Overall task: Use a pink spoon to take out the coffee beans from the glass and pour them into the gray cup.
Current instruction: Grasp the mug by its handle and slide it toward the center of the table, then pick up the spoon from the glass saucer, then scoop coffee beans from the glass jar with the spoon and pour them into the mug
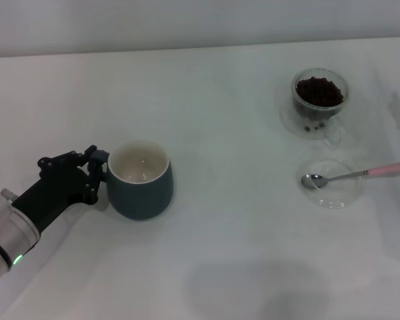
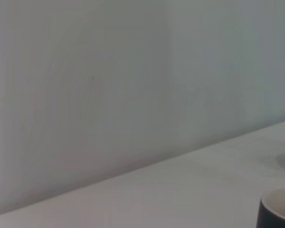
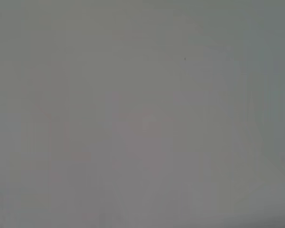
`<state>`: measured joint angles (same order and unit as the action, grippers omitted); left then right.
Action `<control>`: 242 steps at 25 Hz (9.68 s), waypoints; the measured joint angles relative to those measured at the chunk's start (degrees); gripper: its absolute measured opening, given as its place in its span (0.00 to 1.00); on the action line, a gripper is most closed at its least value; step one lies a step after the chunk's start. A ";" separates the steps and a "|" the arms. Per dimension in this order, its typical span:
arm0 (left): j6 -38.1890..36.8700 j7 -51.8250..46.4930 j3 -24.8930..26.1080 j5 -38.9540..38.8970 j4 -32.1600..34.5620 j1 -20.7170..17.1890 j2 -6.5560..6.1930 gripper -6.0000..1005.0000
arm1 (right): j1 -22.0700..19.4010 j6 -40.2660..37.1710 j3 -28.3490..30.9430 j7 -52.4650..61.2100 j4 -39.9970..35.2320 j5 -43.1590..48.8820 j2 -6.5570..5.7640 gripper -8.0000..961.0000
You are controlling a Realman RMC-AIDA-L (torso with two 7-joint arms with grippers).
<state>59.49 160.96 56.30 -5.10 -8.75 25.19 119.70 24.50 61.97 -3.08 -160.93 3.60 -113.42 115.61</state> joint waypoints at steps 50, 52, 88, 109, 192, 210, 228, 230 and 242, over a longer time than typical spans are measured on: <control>-6.55 0.93 -13.06 -0.18 -7.85 2.87 0.50 0.13 | 0.21 1.00 -0.53 0.00 -1.41 0.13 -0.30 0.87; -6.39 0.93 -13.05 -0.18 -7.90 2.67 0.47 0.14 | 0.16 1.00 -0.52 0.00 -1.41 0.13 -0.30 0.87; -4.16 1.03 -11.88 -0.56 -11.73 -6.74 0.19 0.87 | -1.83 3.19 -0.52 0.00 -1.14 0.23 -0.29 0.87; 13.52 0.95 -4.40 -17.73 -4.65 -15.71 0.00 0.87 | -6.34 5.42 -2.50 11.52 -1.54 0.93 -0.60 0.87; 14.55 0.85 -4.44 -31.72 -1.18 -9.44 -0.43 0.86 | -15.35 22.73 -31.24 63.10 -13.76 4.86 -2.76 0.17; 13.41 0.84 -4.44 -31.73 -1.18 -8.98 -0.43 0.86 | -3.18 18.33 -30.28 59.87 -32.05 9.99 -3.44 0.16; 12.66 0.84 -4.44 -31.73 -1.44 -9.36 -0.16 0.86 | -2.92 12.18 -31.66 51.28 -35.72 18.09 -0.95 0.16; 12.66 0.82 -4.44 -31.73 -1.39 -9.39 -0.16 0.86 | -2.86 11.20 -32.21 51.13 -35.64 18.09 -0.92 0.16; 12.72 0.81 -4.44 -31.73 -1.46 -10.11 -0.15 0.86 | -2.44 5.82 -35.50 49.59 -34.55 18.08 -0.56 0.17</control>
<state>72.21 161.77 51.86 -36.82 -10.21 15.08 119.54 22.06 67.79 -38.57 -111.34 -30.95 -95.34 115.05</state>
